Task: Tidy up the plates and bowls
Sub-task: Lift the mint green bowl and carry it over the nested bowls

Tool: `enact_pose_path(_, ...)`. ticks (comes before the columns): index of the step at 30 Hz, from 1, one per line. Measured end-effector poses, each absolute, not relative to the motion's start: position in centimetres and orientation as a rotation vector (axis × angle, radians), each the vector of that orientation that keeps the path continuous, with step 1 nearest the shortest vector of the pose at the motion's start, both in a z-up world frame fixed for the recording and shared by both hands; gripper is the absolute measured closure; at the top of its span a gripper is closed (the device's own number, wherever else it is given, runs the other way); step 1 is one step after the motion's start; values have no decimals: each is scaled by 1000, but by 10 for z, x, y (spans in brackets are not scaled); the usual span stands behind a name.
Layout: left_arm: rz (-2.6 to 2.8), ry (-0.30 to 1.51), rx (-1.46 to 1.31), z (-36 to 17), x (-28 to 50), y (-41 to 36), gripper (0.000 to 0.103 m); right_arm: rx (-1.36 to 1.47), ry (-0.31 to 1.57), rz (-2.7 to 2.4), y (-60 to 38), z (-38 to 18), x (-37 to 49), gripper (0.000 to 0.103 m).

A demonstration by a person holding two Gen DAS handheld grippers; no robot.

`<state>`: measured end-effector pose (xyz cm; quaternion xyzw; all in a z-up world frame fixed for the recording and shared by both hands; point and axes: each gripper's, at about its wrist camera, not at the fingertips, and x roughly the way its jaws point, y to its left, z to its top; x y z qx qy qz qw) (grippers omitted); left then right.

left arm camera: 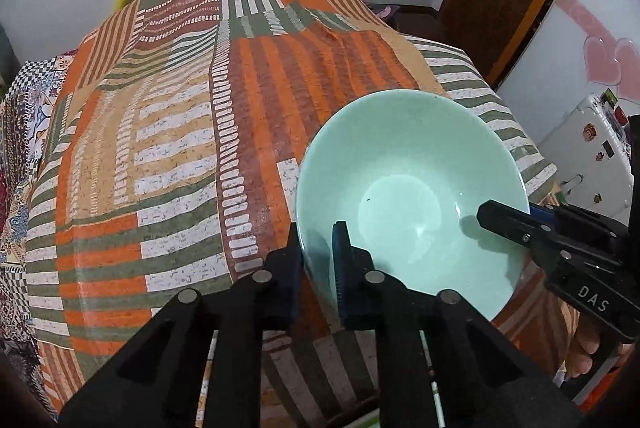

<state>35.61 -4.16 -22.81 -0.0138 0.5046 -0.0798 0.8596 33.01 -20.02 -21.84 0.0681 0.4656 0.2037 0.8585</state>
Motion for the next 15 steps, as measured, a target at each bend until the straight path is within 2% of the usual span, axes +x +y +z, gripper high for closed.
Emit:
enact_pose_path(7,-181,1048,-46,-218,339,-42,90,113,936,397,-197,-203,317,85)
enact_pose_path(15,-174,976,-62,-183,303,-32,90,89,866,414,-188,-175,295,85)
